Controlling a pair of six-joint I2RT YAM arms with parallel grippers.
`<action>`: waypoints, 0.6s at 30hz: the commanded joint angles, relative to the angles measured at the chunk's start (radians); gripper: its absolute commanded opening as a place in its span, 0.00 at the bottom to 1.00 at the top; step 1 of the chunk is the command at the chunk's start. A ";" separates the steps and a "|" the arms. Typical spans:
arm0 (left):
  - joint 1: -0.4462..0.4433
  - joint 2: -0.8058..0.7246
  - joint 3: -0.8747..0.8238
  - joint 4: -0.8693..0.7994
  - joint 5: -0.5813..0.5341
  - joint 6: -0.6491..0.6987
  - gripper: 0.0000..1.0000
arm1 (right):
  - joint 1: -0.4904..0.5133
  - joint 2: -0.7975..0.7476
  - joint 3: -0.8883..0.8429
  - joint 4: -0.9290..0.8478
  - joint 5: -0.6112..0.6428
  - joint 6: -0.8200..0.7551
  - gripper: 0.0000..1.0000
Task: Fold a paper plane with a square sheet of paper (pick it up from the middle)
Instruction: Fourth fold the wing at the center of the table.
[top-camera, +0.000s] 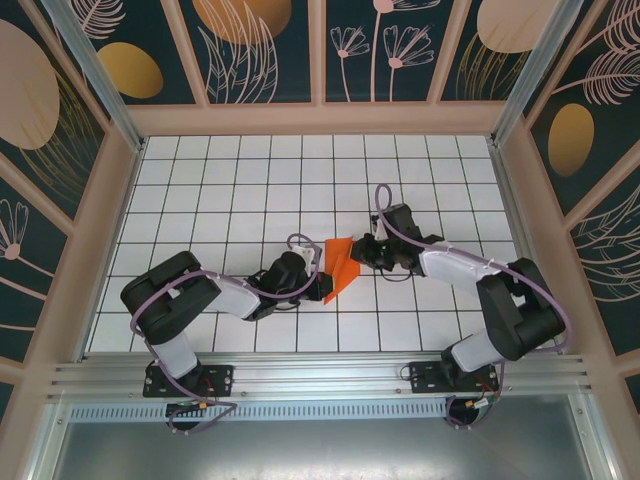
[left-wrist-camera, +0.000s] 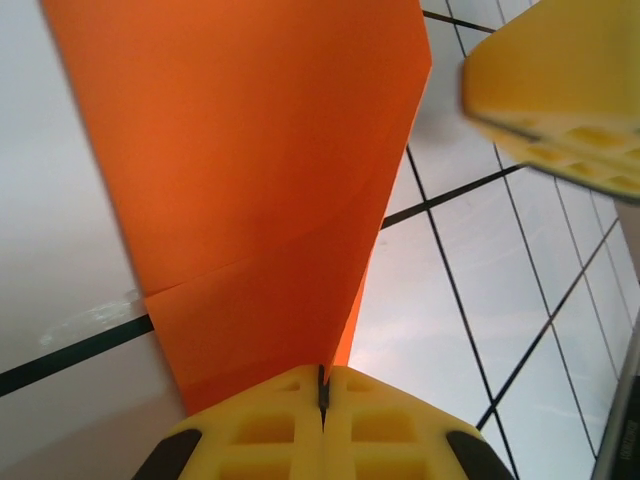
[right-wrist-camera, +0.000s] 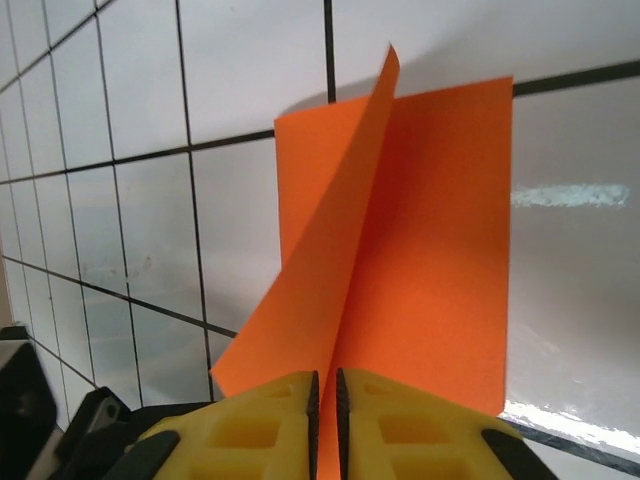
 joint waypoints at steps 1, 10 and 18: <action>0.016 -0.013 -0.008 0.057 0.041 -0.030 0.00 | 0.018 0.057 0.005 0.026 -0.023 -0.029 0.13; 0.040 0.001 -0.023 0.062 0.048 -0.055 0.00 | 0.033 0.178 0.031 0.002 0.036 -0.072 0.12; 0.056 0.014 -0.056 0.087 0.033 -0.090 0.00 | 0.038 0.214 0.034 -0.022 0.077 -0.093 0.11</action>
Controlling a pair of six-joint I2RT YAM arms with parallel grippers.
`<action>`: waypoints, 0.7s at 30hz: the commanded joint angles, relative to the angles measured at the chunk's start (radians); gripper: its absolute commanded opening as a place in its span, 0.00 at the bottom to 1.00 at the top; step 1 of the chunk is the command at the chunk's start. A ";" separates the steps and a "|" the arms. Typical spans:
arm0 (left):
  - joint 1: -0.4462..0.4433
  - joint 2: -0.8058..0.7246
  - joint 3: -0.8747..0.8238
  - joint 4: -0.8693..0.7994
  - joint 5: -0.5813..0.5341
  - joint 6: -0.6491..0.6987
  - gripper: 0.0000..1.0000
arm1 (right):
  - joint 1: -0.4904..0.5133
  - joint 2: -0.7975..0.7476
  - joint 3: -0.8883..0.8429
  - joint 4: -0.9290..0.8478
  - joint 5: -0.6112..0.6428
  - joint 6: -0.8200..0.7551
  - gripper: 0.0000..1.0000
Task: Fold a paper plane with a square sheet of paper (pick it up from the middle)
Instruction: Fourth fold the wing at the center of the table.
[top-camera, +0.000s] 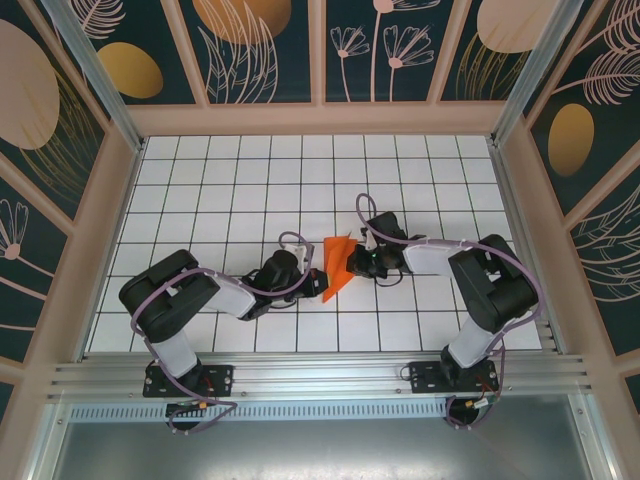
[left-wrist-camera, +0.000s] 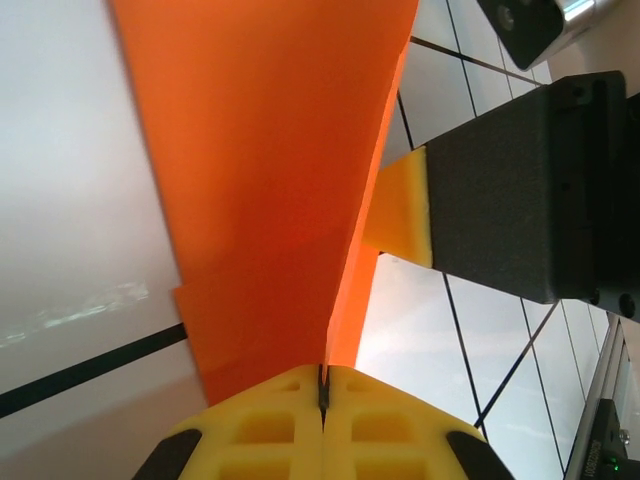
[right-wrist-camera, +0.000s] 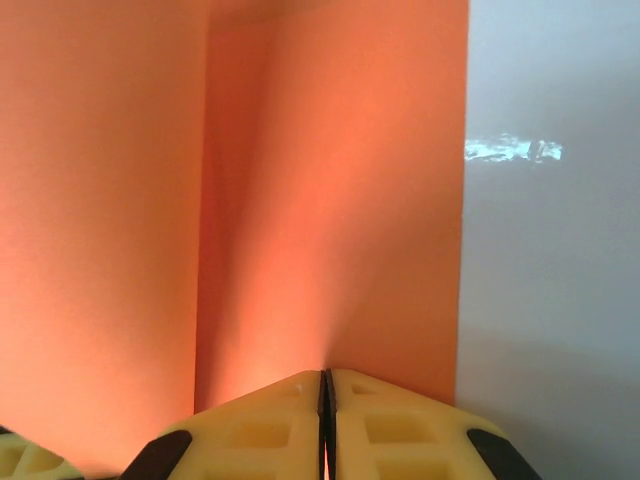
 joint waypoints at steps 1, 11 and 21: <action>0.010 0.013 -0.015 0.027 -0.001 -0.022 0.00 | 0.007 0.044 0.010 -0.030 0.065 -0.029 0.11; 0.015 0.024 -0.021 0.026 -0.014 -0.039 0.01 | 0.027 0.034 0.024 -0.045 0.075 -0.032 0.11; 0.015 0.033 -0.073 0.110 -0.040 -0.113 0.02 | 0.046 0.025 0.045 -0.048 0.077 -0.009 0.11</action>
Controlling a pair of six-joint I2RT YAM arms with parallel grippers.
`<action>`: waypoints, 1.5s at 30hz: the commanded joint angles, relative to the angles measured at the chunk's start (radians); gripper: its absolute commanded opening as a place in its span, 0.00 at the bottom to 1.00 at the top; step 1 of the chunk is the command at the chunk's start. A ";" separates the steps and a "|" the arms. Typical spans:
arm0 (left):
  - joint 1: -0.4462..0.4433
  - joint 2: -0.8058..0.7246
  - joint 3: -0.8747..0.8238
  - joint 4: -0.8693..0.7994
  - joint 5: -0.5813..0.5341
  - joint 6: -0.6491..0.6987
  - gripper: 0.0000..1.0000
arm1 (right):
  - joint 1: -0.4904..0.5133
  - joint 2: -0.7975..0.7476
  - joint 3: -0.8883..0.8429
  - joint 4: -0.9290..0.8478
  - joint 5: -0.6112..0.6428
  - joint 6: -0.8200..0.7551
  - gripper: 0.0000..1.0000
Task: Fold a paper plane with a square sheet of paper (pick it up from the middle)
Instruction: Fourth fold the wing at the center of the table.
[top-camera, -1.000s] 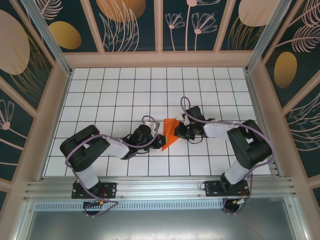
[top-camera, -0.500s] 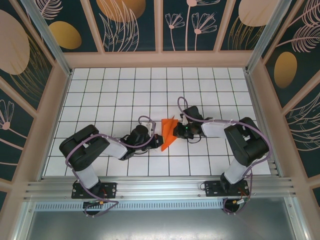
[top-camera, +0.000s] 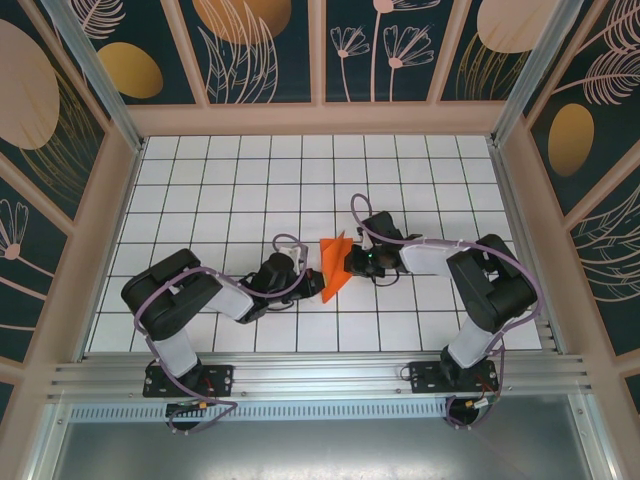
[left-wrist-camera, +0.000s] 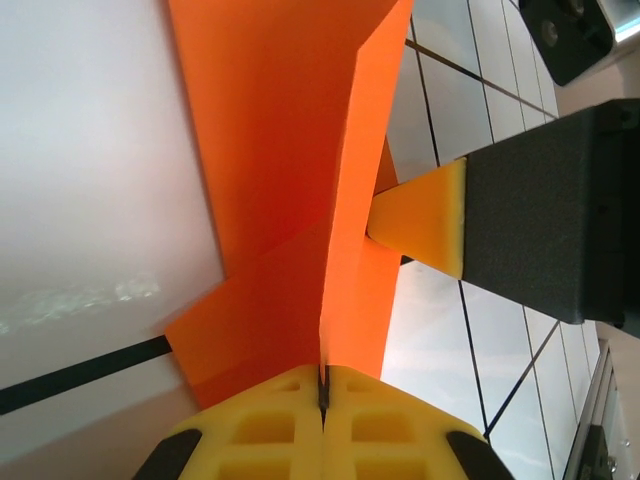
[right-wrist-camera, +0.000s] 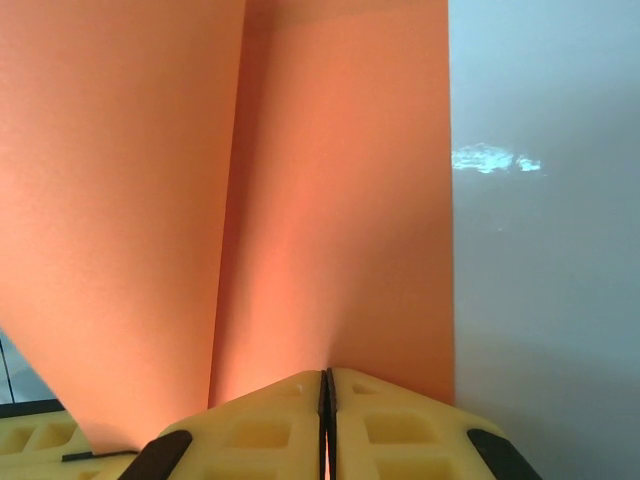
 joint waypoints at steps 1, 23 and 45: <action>0.005 0.016 -0.030 0.042 -0.017 -0.041 0.02 | 0.017 0.021 0.021 -0.033 0.036 0.003 0.11; 0.006 0.079 -0.061 0.259 0.077 -0.115 0.03 | 0.037 0.007 0.006 -0.024 0.060 0.043 0.12; 0.005 0.127 -0.075 0.236 0.025 -0.189 0.01 | 0.045 -0.135 -0.009 0.064 0.000 0.067 0.13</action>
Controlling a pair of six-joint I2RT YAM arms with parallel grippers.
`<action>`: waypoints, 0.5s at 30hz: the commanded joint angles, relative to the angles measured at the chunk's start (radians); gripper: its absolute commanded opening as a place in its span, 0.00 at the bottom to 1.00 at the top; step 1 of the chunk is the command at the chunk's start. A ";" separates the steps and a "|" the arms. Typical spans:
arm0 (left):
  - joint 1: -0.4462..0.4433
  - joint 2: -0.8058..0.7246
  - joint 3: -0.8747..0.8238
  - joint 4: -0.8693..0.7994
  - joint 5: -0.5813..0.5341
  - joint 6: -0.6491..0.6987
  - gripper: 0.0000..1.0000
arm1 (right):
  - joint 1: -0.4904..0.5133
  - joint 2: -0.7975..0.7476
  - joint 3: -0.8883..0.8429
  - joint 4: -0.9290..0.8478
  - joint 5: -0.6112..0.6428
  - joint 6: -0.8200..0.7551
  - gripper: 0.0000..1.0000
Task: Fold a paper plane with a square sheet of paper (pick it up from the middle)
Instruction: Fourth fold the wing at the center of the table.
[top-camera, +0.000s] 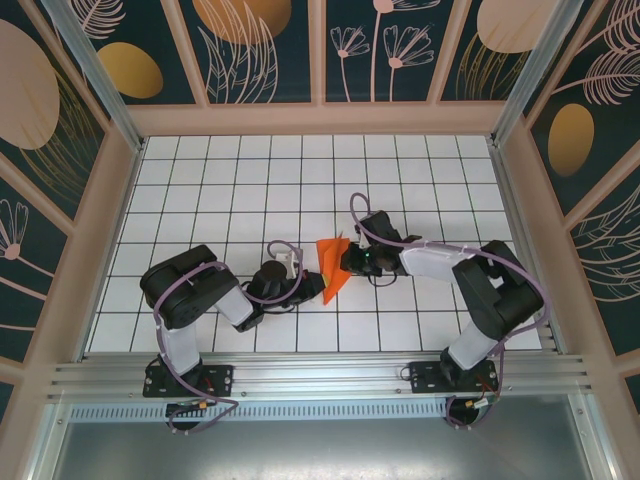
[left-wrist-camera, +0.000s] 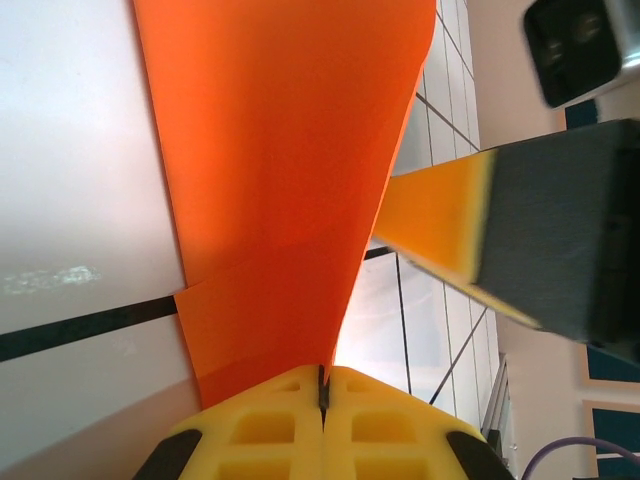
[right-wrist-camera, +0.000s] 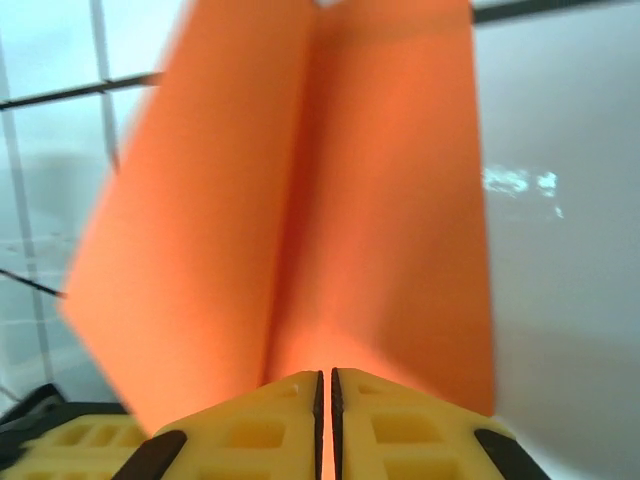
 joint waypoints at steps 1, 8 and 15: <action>0.002 0.008 -0.003 -0.096 -0.032 -0.006 0.01 | 0.007 -0.081 -0.009 0.068 -0.044 0.014 0.13; 0.002 0.001 0.012 -0.140 -0.032 -0.003 0.01 | 0.008 -0.033 0.012 0.134 -0.134 0.024 0.11; 0.002 -0.012 0.018 -0.169 -0.031 0.009 0.04 | 0.008 0.059 0.046 0.155 -0.166 0.020 0.11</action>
